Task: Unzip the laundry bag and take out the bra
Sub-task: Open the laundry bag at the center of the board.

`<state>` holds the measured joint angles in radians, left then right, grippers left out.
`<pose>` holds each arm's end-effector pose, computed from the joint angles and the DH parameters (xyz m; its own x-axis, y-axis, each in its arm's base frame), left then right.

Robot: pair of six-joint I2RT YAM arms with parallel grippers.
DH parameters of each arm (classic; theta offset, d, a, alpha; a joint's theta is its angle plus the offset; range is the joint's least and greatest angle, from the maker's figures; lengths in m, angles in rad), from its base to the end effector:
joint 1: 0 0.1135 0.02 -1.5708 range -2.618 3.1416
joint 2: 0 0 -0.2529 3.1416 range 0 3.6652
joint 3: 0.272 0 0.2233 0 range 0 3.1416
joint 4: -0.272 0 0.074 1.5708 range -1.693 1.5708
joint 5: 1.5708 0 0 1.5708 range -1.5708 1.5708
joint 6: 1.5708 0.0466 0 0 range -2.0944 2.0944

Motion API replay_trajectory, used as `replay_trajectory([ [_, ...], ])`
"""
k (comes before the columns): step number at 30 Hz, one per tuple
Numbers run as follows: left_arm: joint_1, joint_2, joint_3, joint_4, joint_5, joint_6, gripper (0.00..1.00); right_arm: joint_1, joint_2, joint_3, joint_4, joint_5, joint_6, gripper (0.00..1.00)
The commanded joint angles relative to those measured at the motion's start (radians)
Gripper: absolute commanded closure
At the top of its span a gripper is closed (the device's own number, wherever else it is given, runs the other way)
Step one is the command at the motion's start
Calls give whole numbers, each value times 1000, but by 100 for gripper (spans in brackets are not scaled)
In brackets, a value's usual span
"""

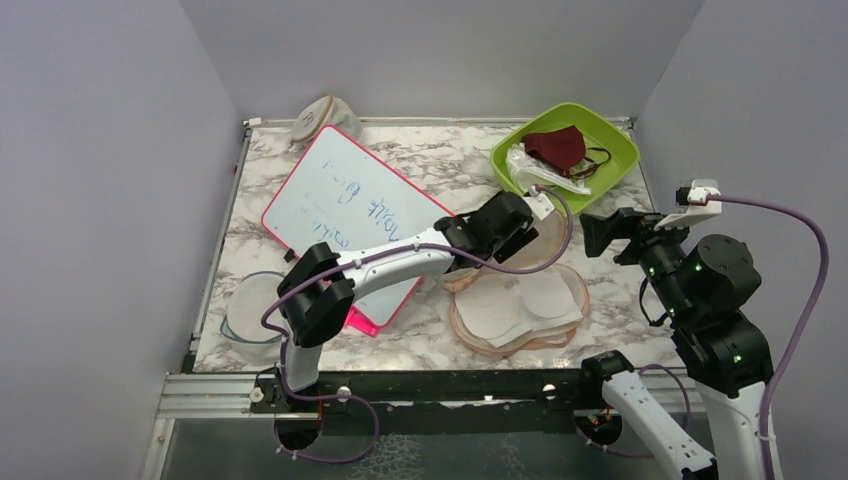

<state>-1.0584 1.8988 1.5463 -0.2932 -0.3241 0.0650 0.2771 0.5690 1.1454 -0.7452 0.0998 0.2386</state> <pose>0.2181 -0.3574 0.2638 -0.2488 0.5680 -0.7845 0.7192 0.6509 0.2431 0.0717 0.0156 0.3971 -0.1990 0.1879 -0.9618 -0.1345 0.9669 0.2167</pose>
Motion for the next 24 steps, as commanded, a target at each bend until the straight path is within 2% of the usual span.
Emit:
replay_trajectory([
  [1, 22, -44, 47, -6, -88, 65, 40, -3, 11, 44, -45, -15, 15, 0],
  [9, 83, -98, 108, -9, -115, 99, 27, -3, 38, 88, -81, -22, 37, 0],
  [14, 86, -172, 142, -10, -52, 112, 15, -3, 67, 90, -116, -34, 63, 0],
  [17, 87, -247, 135, -13, -49, 121, 12, -3, 84, 71, -146, -33, 85, 0],
  [20, 90, -337, 87, 11, -50, 138, 12, -3, 105, 34, -165, -68, 98, 0],
  [24, 90, -521, -121, 188, -15, 185, 9, -3, 163, -32, -151, -146, 124, 0],
])
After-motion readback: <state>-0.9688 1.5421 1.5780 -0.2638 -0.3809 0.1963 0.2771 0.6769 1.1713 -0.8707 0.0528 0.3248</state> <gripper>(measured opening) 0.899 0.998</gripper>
